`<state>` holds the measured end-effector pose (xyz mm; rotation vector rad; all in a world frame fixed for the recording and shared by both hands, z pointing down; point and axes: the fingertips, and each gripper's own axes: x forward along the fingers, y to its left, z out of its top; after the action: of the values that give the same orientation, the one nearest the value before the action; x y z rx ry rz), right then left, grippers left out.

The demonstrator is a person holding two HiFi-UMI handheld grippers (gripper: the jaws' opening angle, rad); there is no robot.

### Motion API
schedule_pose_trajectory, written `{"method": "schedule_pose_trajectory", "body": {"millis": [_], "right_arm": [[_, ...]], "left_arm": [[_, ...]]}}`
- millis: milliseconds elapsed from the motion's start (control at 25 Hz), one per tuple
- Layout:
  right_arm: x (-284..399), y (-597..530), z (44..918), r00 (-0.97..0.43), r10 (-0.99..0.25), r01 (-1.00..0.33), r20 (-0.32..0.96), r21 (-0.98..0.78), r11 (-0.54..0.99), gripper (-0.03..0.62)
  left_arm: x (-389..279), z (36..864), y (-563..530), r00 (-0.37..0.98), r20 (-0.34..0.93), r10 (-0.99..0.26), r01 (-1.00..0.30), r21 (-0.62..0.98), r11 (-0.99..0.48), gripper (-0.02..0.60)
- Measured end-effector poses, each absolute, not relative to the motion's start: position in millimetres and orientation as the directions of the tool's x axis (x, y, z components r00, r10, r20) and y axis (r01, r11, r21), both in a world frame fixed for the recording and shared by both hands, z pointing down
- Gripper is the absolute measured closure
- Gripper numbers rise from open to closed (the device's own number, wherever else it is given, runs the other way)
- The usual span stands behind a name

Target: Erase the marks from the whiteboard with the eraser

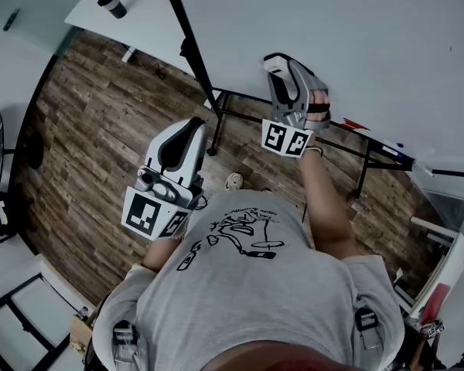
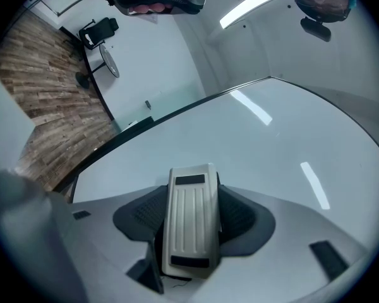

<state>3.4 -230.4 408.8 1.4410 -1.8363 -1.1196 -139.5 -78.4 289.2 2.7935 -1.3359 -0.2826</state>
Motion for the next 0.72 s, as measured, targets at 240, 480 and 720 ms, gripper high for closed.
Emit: {"method": "schedule_pose_trajectory", "body": {"millis": [240,480,720], "right_arm": [[-1.0,-232.4,414.6,-0.283,-0.958,-0.499,-0.05,0.86,0.102,0.339],[-16.1,-234.7,442.6,-0.321,-0.945,-0.447,0.062,0.87,0.209,0.338],[-44.9,-225.6,495.2,-0.394,-0.872,-0.422,0.291,0.785,0.453,0.336]], "left_arm": [[-142.2,289.4,-77.5,0.609,-0.15,-0.779,-0.773,0.109,-0.625,0.538],[-142.8,287.9,-74.9,0.605,-0.152,-0.782,-0.776,0.107,-0.621,0.538],[-147.5,286.8,-72.9,0.593,-0.148,-0.792,-0.786,0.107,-0.609,0.538]]}}
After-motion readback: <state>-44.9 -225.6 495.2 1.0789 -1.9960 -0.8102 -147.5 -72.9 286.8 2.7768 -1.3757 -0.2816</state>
